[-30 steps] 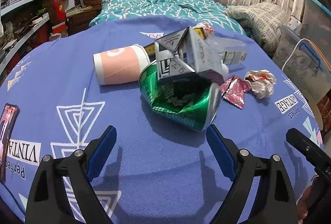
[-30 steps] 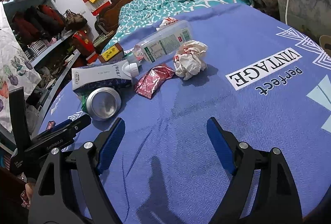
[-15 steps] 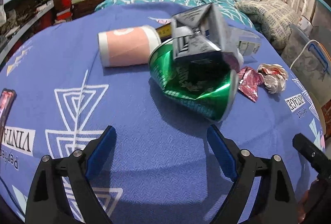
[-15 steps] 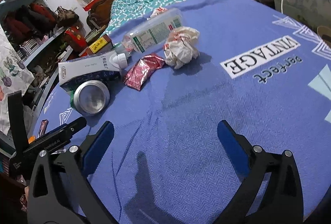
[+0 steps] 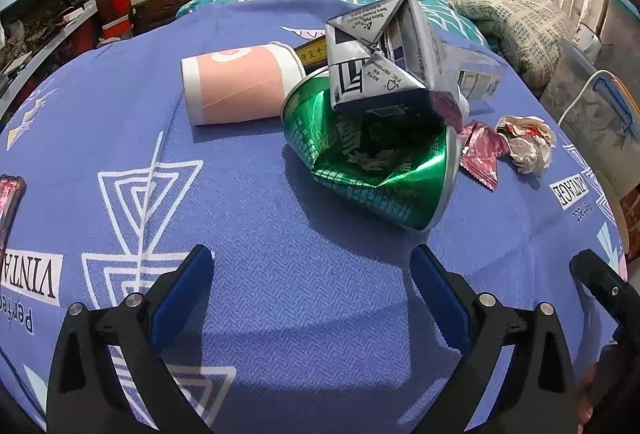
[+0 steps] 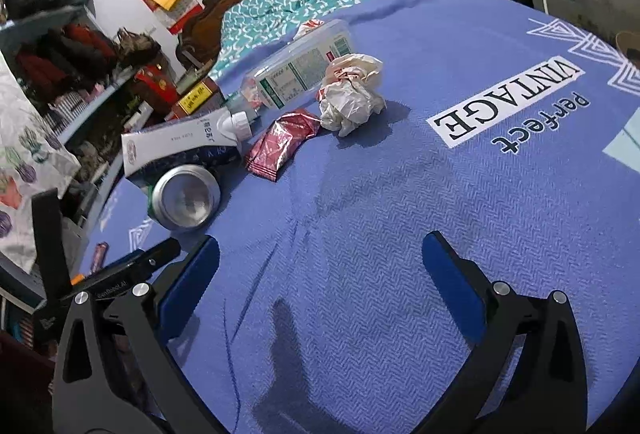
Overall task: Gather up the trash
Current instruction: 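Return both grippers to the table above the remaining trash, then grasp the milk carton with the right gripper while the left grasps the green can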
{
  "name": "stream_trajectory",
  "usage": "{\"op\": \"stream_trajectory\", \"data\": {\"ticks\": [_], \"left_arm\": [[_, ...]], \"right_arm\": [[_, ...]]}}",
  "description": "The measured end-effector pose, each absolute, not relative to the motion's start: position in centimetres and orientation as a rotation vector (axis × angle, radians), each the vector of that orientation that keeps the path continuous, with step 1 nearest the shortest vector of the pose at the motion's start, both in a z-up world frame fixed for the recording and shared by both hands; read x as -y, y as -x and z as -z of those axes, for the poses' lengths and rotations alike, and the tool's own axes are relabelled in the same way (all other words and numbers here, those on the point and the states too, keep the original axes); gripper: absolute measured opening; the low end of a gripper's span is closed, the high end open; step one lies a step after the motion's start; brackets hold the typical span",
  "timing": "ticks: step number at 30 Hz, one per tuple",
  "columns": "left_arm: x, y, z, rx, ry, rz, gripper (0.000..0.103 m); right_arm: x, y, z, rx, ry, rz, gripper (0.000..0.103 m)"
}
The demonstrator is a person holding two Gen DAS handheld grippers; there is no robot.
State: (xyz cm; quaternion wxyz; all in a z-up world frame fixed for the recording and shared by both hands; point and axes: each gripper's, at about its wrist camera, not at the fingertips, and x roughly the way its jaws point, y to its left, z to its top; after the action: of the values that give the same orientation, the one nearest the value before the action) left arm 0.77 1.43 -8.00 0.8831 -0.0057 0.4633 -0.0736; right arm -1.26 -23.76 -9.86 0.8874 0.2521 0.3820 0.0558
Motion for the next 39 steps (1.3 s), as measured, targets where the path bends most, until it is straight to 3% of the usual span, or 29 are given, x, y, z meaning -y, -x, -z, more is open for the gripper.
{"op": "stream_trajectory", "data": {"ticks": [15,16,18,22,25,27,30,34,38,39], "left_arm": [[-3.6,-0.5,7.6,-0.938,0.115,0.245,0.094],[-3.6,-0.5,7.5,-0.938,0.120,0.249,0.094],[-4.2,-0.6,7.5,-0.940,0.145,0.267,0.094],[-5.2,-0.8,7.2,-0.936,0.214,0.300,0.094],[-5.7,-0.8,6.5,-0.908,0.223,0.301,0.085],[-6.2,-0.8,5.7,-0.879,0.216,0.293,0.084],[-6.8,-0.9,5.1,-0.862,0.214,0.276,0.084],[-8.3,-1.2,5.6,-0.894,0.221,0.206,0.074],[-11.1,-1.5,6.3,-0.931,0.344,0.222,0.074],[-11.4,-1.5,6.1,-0.924,0.342,0.215,0.074]], "right_arm": [[23.2,1.0,9.7,-0.806,-0.470,-0.112,0.099],[23.2,0.9,9.6,-0.808,-0.465,-0.114,0.097],[23.2,0.5,9.6,-0.819,-0.480,-0.154,0.077],[22.7,-1.2,8.4,-0.816,-0.449,-0.211,0.065],[21.5,-2.8,6.3,-0.779,-0.381,-0.254,0.066],[19.5,-4.1,4.6,-0.773,-0.324,-0.325,0.068],[13.8,-5.1,2.0,-0.712,-0.064,-0.377,0.085],[6.5,-5.9,1.5,-0.581,0.352,-0.372,0.087],[4.6,-8.6,2.6,-0.603,0.482,-0.365,0.087],[4.6,-9.1,2.9,-0.611,0.496,-0.363,0.083]]}}
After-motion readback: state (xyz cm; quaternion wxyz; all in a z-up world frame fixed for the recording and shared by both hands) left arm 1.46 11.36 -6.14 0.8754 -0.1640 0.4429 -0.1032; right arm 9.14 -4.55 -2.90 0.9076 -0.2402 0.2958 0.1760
